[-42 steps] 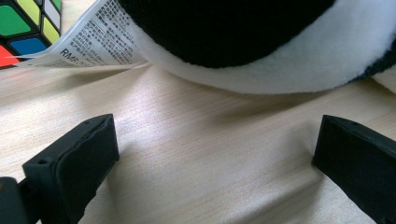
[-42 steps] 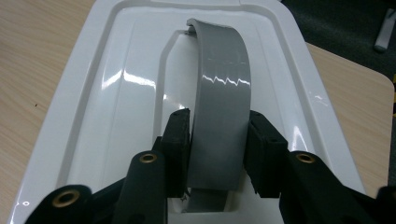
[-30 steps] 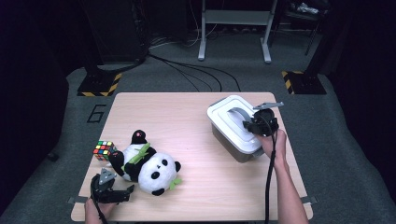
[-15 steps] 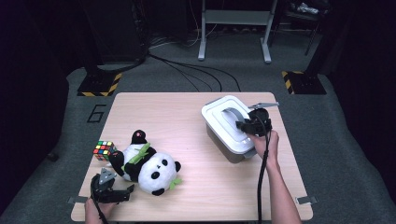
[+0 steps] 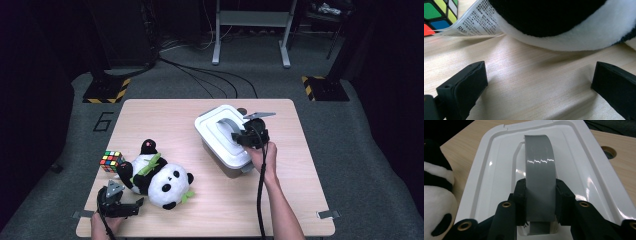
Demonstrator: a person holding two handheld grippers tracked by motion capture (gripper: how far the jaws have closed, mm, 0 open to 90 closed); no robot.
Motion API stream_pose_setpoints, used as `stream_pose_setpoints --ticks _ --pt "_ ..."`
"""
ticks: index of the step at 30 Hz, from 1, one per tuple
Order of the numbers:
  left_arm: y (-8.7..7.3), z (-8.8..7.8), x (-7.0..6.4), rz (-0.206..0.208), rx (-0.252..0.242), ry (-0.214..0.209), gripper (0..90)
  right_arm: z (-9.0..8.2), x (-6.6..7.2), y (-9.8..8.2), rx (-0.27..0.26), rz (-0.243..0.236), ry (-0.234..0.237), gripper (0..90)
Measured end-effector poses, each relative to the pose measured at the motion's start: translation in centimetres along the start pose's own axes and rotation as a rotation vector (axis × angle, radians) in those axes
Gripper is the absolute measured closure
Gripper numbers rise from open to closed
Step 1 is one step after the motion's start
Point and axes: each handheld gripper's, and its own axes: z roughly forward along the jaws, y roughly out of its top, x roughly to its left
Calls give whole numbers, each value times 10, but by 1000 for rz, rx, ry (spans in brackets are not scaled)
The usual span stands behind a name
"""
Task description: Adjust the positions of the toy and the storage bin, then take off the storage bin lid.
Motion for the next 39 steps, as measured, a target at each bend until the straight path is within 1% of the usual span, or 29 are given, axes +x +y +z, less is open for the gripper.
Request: stream_pose_setpoints --ticks 2,3,5,6,11,12,15,16,17,19,21,24,26,27,28,30,33,34,35,39 --pt "0 0 0 0 0 0 0 3 7 1 1 -5 9 672" --pt "0 0 0 0 0 0 0 4 10 1 1 -17 12 672" --pt "0 0 0 1 -1 1 0 7 17 2 0 -19 24 672" --pt "0 0 0 0 -1 0 0 7 21 3 7 -6 31 672" --pt "0 0 0 1 -1 1 0 12 34 4 9 -5 50 672" --pt "0 0 0 0 -1 1 0 13 35 4 4 -22 51 672" --pt "0 0 0 0 -1 0 0 15 43 4 14 -37 57 672" --pt "0 0 0 1 -2 1 0 16 45 4 10 -55 51 672" --pt "0 0 0 1 -2 1 0 16 48 4 14 -48 49 672" --pt "0 0 0 -1 0 0 0 17 51 3 10 -60 62 672" --pt "0 0 0 0 0 0 0 18 53 4 9 -77 52 672" --pt "0 0 0 -1 0 1 0 18 55 3 8 -85 43 672" --pt "0 0 0 -1 -1 1 0 16 55 3 -1 -108 28 672" --pt "0 0 0 -1 0 1 0 15 57 4 -5 -90 26 672" --pt "0 0 0 -1 -1 1 0 14 57 5 -11 -98 25 672" --pt "0 0 0 -1 -1 1 0 12 58 7 -19 -103 21 672" --pt "0 0 0 0 -1 1 0 6 60 11 -38 -134 15 672" --pt "0 0 0 1 -1 1 0 3 61 12 -42 -133 11 672" --pt "0 0 -1 -9 -7 1 0 1 62 14 -52 -137 9 672" --pt "0 0 -1 -9 -8 1 0 -8 64 19 -69 -143 4 672"
